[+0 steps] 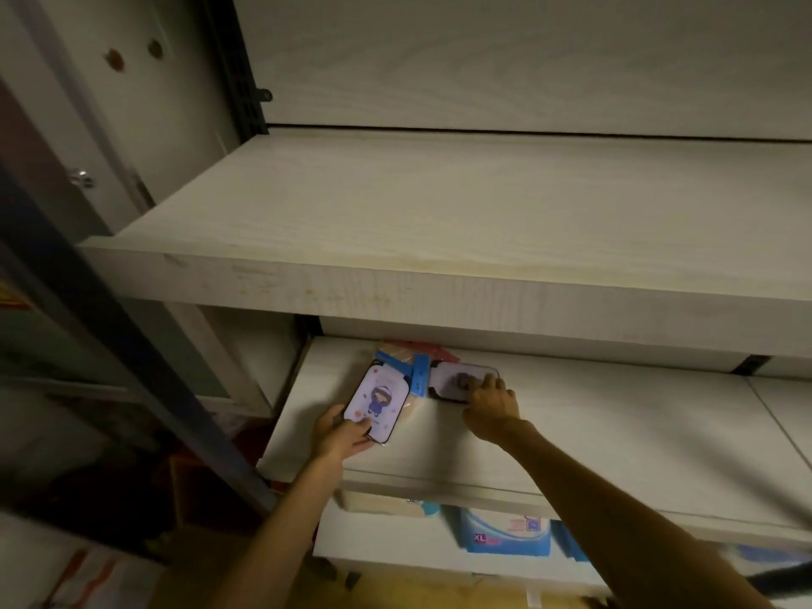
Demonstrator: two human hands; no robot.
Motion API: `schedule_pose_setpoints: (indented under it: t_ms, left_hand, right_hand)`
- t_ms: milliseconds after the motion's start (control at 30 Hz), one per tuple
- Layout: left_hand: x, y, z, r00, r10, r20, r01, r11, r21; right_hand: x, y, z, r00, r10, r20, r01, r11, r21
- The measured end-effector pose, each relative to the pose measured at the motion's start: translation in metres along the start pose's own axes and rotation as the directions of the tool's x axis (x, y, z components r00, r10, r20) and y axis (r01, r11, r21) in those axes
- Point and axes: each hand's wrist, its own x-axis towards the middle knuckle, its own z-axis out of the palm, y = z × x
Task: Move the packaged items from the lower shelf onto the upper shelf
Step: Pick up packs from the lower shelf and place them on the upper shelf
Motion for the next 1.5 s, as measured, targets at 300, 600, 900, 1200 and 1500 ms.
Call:
schedule_pose_setpoints:
  t_ms: [300,600,900,1200,1500]
  left_hand:
    - [-0.008,-0.004,-0.002,1.000,-0.020,0.014,0.021,0.998,-0.052]
    - [-0.021,-0.008,0.004,0.999,-0.011,0.050,0.015,0.997,-0.079]
    - [-0.056,-0.014,0.052,0.944,0.002,0.330,0.015,0.999,-0.047]
    - [-0.115,-0.047,0.131,0.865,-0.009,0.502,0.003,1.000,0.014]
    - [-0.228,-0.118,0.228,0.802,-0.054,0.595,-0.018,0.993,0.115]
  right_hand:
    - [-0.010,0.028,-0.009,0.999,0.006,0.042,-0.012,0.990,0.144]
    - [-0.009,0.055,0.003,0.977,0.170,0.130,-0.180,0.981,0.067]
    - [-0.092,0.084,-0.025,0.937,0.080,0.340,-0.349,0.244,0.905]
    - [-0.190,0.158,-0.032,0.971,0.206,0.123,-0.116,-0.045,0.992]
    - [-0.323,0.269,-0.040,0.969,0.243,0.034,-0.014,-0.083,0.996]
